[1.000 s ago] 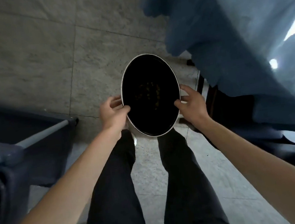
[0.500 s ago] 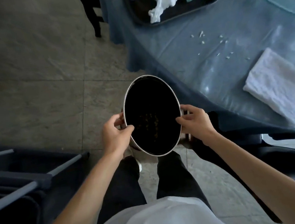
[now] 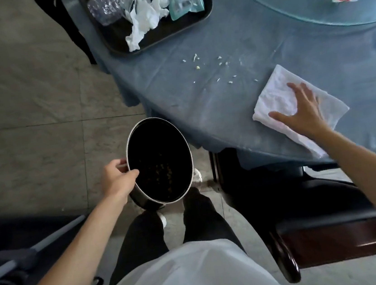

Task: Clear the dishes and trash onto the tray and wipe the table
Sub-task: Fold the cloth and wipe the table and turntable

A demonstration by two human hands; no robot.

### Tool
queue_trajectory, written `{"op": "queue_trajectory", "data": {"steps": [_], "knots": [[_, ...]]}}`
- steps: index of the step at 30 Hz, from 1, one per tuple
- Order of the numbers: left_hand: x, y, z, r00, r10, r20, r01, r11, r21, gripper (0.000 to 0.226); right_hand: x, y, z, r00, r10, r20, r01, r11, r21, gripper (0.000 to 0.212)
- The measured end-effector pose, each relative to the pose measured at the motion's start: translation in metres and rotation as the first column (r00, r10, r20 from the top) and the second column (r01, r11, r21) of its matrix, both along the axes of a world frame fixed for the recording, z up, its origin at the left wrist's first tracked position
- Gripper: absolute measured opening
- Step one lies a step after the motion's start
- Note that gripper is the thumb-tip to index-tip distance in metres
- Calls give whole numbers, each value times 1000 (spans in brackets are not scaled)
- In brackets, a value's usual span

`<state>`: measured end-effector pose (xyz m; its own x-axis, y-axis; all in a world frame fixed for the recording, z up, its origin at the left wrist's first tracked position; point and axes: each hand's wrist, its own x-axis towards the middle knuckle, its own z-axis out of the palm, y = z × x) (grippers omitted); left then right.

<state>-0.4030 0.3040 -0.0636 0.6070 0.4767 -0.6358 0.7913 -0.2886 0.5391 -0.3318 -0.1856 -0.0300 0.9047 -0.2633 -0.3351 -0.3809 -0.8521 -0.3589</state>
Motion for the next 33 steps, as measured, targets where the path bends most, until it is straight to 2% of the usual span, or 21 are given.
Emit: {"op": "queue_trajectory", "data": {"steps": [2,4,7,9,11,14,15,17,20,22,24,27,30,33], "knots": [[2,-5,-4,999,37,-21,-37,999,31,33,5,-36,-9,974,19,-226,-34,997,-65,113],[3,-8,-7,996,74,-52,-71,996,45,31,8,-54,-19,940,81,-332,-114,990,-80,122],[4,-13,-9,991,118,-66,-113,991,73,33,11,-58,-34,923,153,-353,-200,975,-101,139],[4,-17,-9,988,142,-63,-137,987,79,36,6,-61,-41,919,208,-334,-257,960,-107,143],[5,-21,-9,985,159,-59,-155,985,77,36,0,-66,-45,917,283,-282,-328,937,-125,128],[8,-28,-8,982,184,-50,-179,980,86,36,-4,-70,-45,924,358,-135,-380,903,-203,81],[10,-30,-7,980,192,-46,-187,978,93,36,-2,-69,-44,932,352,-89,-363,906,-217,72],[13,-34,-6,977,207,-45,-202,975,96,35,6,-66,-43,954,299,-19,-296,934,-200,61],[18,-39,-5,975,213,-62,-206,973,100,33,31,-55,-45,991,126,51,-119,986,-121,47],[20,-40,-5,976,211,-61,-204,973,104,35,57,-43,-44,997,25,77,-21,999,-47,45],[21,-42,-5,976,210,-53,-204,974,103,35,86,-30,-43,992,-102,75,97,993,68,54],[19,-43,-6,971,236,-23,-234,970,60,35,126,-9,-41,967,-255,-19,255,957,141,66],[14,-38,-9,964,266,-8,-265,963,35,35,155,16,-42,975,-213,-70,222,960,172,70],[7,-33,-10,954,301,-5,-301,953,22,33,175,42,-43,992,-119,-47,127,964,235,68]]}}
